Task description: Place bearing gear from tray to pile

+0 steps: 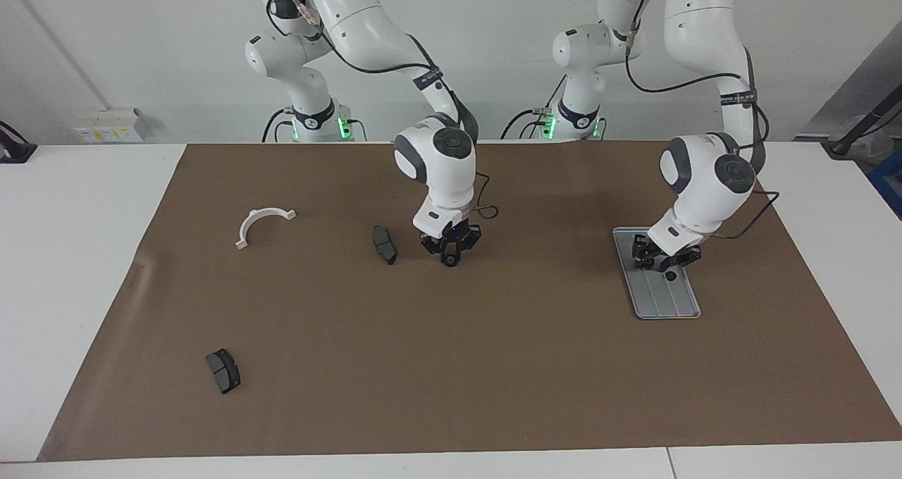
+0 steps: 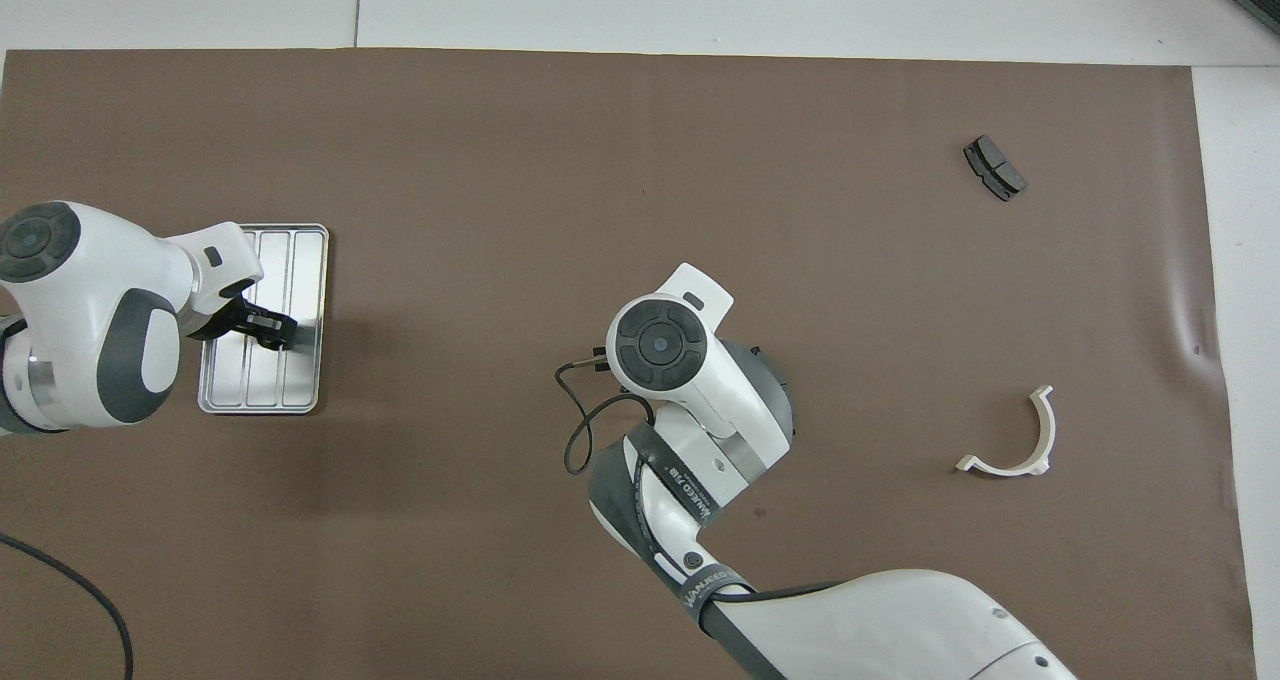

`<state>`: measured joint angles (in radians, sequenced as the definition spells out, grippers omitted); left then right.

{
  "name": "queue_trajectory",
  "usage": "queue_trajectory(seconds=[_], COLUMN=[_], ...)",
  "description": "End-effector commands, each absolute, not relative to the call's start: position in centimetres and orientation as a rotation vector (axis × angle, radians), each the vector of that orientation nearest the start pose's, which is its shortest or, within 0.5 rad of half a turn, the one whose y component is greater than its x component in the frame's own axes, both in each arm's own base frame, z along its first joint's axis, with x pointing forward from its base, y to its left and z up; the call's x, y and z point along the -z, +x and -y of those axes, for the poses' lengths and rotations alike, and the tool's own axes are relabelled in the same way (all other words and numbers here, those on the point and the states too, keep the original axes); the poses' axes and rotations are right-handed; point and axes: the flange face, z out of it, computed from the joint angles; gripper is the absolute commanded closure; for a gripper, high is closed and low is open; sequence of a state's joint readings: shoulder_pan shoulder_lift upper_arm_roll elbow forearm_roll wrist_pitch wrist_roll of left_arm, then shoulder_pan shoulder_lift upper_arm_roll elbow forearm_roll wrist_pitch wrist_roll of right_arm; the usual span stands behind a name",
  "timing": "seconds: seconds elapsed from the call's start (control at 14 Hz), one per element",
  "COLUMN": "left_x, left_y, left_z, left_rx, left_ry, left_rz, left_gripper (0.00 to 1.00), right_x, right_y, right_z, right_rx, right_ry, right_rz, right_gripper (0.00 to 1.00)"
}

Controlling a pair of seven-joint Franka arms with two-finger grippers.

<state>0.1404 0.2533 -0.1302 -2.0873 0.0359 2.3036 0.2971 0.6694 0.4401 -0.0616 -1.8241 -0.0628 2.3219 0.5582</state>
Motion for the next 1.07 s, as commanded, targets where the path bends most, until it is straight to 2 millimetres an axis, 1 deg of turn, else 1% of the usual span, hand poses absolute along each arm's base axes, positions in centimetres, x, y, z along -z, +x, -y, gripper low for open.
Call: queue_trajectory(seconds=[0.0,0.07,0.14,0.21,0.29,0.36,0.43,0.5,0.57,0.64,0.72,0.79,0.86,0.93,1.0], left_x=[-30.4,-30.4,-30.6,-30.7,-31.1,-31.9,-33.2,-34.6,-35.6,-36.1,-36.3,-36.3,-36.3,-36.5,-37.0], left_y=[56.7,56.8,56.9,57.0,57.5,58.2,59.1,59.9,60.3,60.5,60.4,59.9,59.2,58.7,58.0], left_z=[-0.9,-0.8,-0.6,-0.6,-0.3,0.2,1.6,3.1,4.7,6.8,9.1,11.8,14.9,17.3,20.6], left_rx=[-0.033,-0.031,-0.029,-0.029,-0.016,0.008,0.029,0.037,0.040,0.043,0.046,0.046,0.047,0.056,0.075], left_ry=[-3.098,-3.098,-3.097,-3.097,-3.096,-3.095,-3.096,-3.102,-3.109,-3.117,-3.123,-3.125,-3.127,-3.135,-3.146], left_rz=[-0.497,-0.497,-0.499,-0.501,-0.500,-0.496,-0.482,-0.437,-0.385,-0.337,-0.294,-0.284,-0.279,-0.222,-0.178], left_gripper=[0.69,0.79,0.87,0.93,0.98,0.98,0.98,0.98,0.98,0.98,0.98,0.98,0.98,0.98,0.99], right_x=[-36.4,-38.0,-39.1,-40.0,-40.5,-40.5,-40.4,-40.3,-40.0,-39.6,-38.8,-38.2,-36.9,-35.5,-34.2], right_y=[55.4,56.1,57.2,58.3,59.3,60.3,61.3,61.9,62.2,62.5,62.5,62.5,62.6,62.3,62.2], right_z=[-31.8,-29.6,-26.7,-23.7,-20.4,-17.3,-14.4,-11.8,-8.9,-5.8,-3.5,-1.6,0.1,1.5,2.4], right_rx=[0.156,0.148,0.140,0.141,0.129,0.121,0.134,0.133,0.119,0.099,0.072,0.059,0.064,0.080,0.106], right_ry=[-3.179,-3.185,-3.191,-3.193,-3.195,-3.190,-3.188,-3.190,-3.194,-3.198,-3.199,-3.200,-3.196,-3.194,-3.195], right_rz=[0.052,0.074,0.091,0.106,0.133,0.168,0.202,0.197,0.200,0.215,0.236,0.240,0.211,0.183,0.164], right_gripper=[1.00,1.00,1.00,1.00,1.00,1.00,1.00,1.00,1.00,1.00,1.00,1.00,1.00,1.00,1.00])
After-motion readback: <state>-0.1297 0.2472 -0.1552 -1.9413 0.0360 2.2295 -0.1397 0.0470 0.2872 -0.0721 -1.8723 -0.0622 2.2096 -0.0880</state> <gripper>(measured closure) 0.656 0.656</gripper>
